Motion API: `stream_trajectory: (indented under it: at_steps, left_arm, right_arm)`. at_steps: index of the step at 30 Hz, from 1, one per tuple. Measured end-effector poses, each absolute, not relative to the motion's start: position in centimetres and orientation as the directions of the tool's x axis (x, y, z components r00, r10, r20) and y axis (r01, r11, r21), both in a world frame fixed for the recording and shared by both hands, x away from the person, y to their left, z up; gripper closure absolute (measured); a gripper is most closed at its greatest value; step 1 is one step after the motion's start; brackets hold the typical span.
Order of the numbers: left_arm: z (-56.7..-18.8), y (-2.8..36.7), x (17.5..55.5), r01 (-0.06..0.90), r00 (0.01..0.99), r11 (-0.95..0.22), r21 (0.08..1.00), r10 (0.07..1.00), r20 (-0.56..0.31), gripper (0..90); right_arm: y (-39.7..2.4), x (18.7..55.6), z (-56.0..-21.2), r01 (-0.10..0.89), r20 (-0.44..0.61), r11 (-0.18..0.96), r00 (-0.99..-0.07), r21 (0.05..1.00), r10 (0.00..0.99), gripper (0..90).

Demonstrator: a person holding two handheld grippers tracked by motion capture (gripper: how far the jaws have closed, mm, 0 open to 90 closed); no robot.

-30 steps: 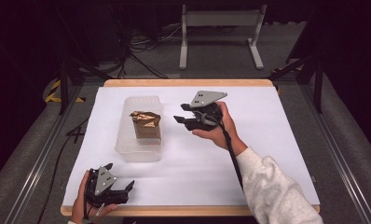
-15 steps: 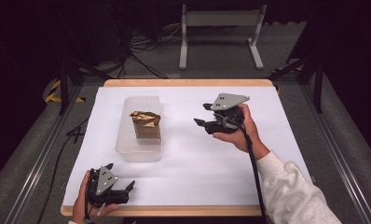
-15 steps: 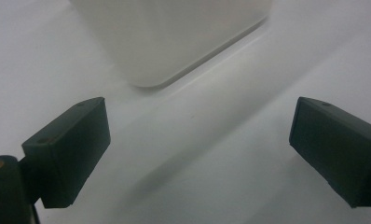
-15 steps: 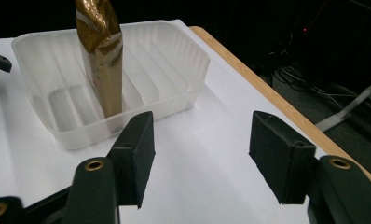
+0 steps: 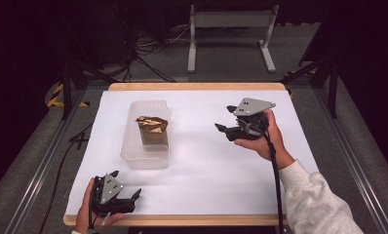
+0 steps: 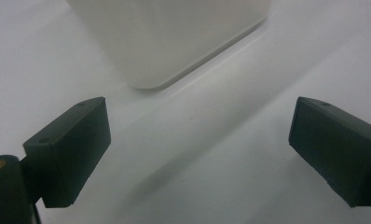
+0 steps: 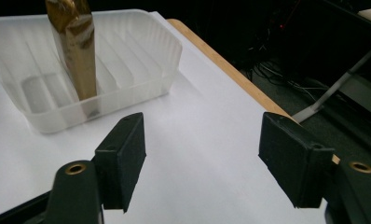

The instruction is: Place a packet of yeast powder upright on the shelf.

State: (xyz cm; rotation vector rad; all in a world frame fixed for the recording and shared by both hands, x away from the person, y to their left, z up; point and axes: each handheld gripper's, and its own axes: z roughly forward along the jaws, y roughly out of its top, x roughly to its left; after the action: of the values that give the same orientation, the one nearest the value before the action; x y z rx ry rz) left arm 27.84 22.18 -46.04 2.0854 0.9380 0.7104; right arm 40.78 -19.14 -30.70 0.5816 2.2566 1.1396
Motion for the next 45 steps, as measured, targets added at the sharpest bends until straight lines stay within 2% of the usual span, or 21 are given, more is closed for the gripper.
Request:
stream_trajectory:
  at_steps: [13,30,38,45]
  left_arm:
    - [-46.1,22.1,27.9,0.399,0.576,-0.464,0.791,0.798,0.177,6.3]
    - [-46.1,22.0,27.9,0.402,0.575,-0.471,0.785,0.797,0.184,6.3]
    - [-46.1,22.0,28.0,0.405,0.569,-0.465,0.788,0.802,0.181,5.5]
    - [-46.1,21.9,28.1,0.404,0.570,-0.462,0.790,0.802,0.177,5.5]
  right_arm:
    - [-21.4,40.0,-32.0,0.152,-0.289,0.579,-0.749,0.801,0.597,28.3]
    - [-24.0,37.7,-35.7,0.188,-0.327,0.658,-0.749,0.729,0.577,23.9]
    - [-26.0,36.6,-36.9,0.208,-0.346,0.663,-0.720,0.719,0.602,20.5]
    - [-28.2,35.4,-38.3,0.238,-0.311,0.634,-0.713,0.735,0.628,18.9]
